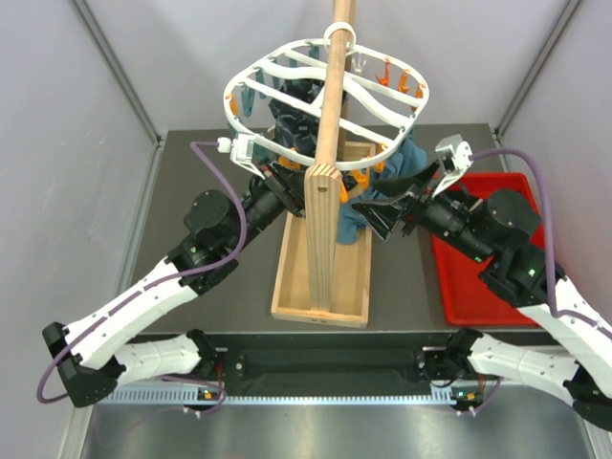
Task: Clip the socks to the hanger
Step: Open the clamp at the hanger.
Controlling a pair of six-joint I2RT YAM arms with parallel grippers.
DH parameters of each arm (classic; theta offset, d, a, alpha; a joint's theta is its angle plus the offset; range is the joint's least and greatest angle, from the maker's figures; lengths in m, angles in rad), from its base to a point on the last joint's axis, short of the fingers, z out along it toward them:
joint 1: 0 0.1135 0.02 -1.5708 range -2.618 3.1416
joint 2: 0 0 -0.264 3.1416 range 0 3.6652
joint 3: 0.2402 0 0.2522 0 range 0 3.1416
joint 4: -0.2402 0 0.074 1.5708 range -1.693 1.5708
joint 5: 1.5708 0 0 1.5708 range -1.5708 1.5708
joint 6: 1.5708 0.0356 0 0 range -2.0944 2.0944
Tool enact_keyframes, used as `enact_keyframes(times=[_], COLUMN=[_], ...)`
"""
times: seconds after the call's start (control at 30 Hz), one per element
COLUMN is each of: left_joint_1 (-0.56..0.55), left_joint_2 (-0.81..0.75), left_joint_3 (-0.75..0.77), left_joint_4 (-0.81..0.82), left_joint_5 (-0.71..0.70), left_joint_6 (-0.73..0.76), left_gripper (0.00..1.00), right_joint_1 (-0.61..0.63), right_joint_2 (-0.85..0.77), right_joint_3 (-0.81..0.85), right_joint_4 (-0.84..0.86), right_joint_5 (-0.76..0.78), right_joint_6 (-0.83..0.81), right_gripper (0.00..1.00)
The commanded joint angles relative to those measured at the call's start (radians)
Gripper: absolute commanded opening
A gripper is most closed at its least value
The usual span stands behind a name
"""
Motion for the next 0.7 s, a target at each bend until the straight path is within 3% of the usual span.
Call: enact_keyframes(times=[0.0,0.2,0.43,0.57,0.67], left_joint_1=[0.010,0.010,0.010,0.008,0.008], left_joint_2=[-0.007,-0.025,-0.041,-0.041,-0.036], left_joint_3=[0.019,0.007,-0.012,-0.023,-0.016], left_joint_4=[-0.059,-0.074,-0.076,-0.057,-0.048], left_joint_5=[-0.092,-0.120,-0.123,-0.108,-0.083], left_joint_6=[-0.082,-0.119,-0.145,-0.137,-0.107], left_gripper=[0.00,0.00,0.00,0.00,0.00], right_joint_1=[0.015,0.015,0.017,0.015,0.015], right_joint_2=[-0.015,0.039,0.036,-0.018,-0.091], right_joint_3=[0.039,0.097,0.077,0.050,-0.001], right_joint_4=[-0.017,-0.009,-0.012,-0.121,-0.238], right_joint_5=[0.030,-0.082,-0.082,0.027,0.233], right_joint_6=[-0.017,0.019,0.026,-0.046,-0.095], right_gripper=[0.70,0.59,0.63,0.66,0.67])
